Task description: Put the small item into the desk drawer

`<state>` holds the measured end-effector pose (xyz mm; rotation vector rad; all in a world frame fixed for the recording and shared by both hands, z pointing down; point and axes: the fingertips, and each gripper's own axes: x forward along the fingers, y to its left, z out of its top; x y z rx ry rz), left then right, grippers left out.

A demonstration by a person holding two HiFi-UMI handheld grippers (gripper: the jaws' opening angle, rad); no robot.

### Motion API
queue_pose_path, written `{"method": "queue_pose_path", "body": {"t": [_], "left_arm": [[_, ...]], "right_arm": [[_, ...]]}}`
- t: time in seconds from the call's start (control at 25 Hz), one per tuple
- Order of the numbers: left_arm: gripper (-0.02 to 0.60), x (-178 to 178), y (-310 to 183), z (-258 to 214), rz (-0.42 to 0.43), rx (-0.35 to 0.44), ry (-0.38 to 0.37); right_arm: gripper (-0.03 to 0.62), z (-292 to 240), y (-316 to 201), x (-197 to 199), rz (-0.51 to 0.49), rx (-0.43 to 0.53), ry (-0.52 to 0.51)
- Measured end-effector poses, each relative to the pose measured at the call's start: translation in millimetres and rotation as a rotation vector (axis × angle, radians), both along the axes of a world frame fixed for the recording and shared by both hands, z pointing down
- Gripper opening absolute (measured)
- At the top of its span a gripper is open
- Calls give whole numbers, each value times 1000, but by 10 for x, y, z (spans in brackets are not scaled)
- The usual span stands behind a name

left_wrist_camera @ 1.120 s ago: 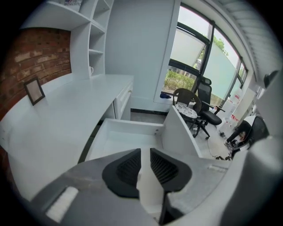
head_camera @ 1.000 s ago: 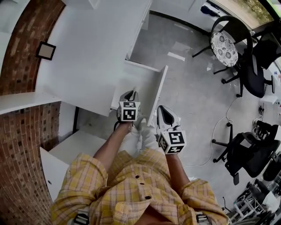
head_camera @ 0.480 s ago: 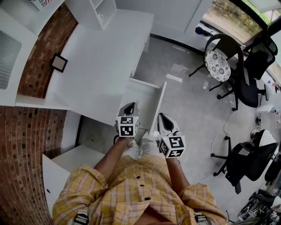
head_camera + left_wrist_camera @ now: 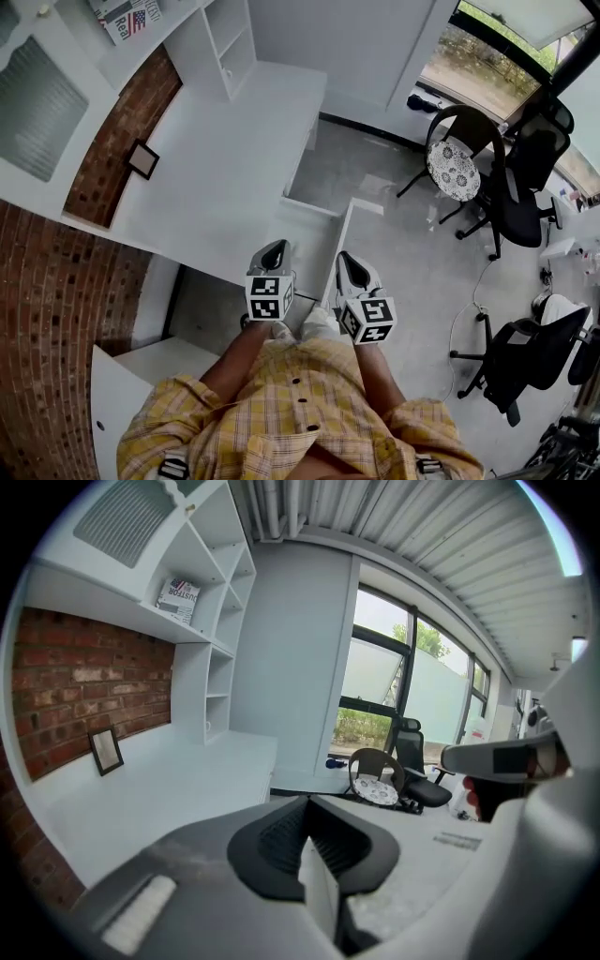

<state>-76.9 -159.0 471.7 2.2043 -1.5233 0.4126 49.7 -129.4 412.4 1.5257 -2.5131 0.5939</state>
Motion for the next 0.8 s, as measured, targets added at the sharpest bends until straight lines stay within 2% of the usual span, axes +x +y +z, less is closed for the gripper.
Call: {"method": "queue_pose_path", "body": {"t": [0.52,0.8], "left_arm": [[3,125,144,-748,59,171,36],[3,162,147,-981,81,232,47]], "right_arm": [[-3,-446,-83,62,15,92,-15],[-3,-600,-134,103,28,136,-23]]}}
